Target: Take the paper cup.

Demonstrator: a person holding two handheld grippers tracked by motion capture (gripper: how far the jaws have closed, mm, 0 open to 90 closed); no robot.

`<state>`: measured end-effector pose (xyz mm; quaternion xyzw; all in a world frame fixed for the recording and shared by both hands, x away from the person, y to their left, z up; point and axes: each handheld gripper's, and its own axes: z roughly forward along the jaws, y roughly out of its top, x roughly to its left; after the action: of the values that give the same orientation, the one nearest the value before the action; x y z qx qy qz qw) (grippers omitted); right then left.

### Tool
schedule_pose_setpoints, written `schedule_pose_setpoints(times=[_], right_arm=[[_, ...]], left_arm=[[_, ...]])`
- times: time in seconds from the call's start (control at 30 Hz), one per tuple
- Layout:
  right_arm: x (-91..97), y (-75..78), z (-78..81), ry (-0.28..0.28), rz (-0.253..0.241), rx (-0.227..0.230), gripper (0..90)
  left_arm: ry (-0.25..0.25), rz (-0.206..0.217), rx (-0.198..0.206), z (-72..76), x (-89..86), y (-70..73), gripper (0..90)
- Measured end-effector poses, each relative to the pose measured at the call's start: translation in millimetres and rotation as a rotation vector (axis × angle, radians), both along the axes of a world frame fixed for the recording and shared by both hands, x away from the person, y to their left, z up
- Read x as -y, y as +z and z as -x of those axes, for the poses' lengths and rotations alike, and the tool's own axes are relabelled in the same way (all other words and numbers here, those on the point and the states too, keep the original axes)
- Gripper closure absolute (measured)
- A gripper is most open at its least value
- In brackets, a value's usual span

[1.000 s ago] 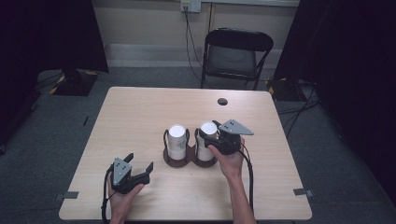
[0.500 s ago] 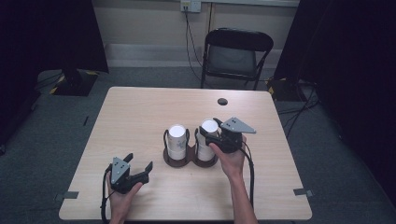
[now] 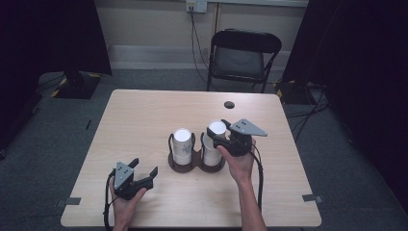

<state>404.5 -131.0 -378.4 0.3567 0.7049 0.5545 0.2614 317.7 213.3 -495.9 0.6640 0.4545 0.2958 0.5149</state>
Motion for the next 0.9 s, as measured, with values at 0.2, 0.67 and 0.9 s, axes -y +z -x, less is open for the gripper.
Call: schedule_pose_setpoints(times=[0.2, 0.67, 0.9], right_arm=[[0.2, 5.9, 1.1, 0.001, -0.001, 0.009, 37.2], [0.9, 15.3, 3.9, 0.002, -0.017, 0.025, 37.3], [3.1, 21.4, 6.5, 0.003, -0.027, 0.039, 37.3]], left_arm=[[-0.004, 0.0, -0.004, -0.4, -0.2, 0.1, 18.8], [-0.01, 0.007, -0.003, -0.4, -0.7, 0.0, 17.5], [-0.026, 0.028, 0.005, 0.5, -2.6, -0.3, 17.4]])
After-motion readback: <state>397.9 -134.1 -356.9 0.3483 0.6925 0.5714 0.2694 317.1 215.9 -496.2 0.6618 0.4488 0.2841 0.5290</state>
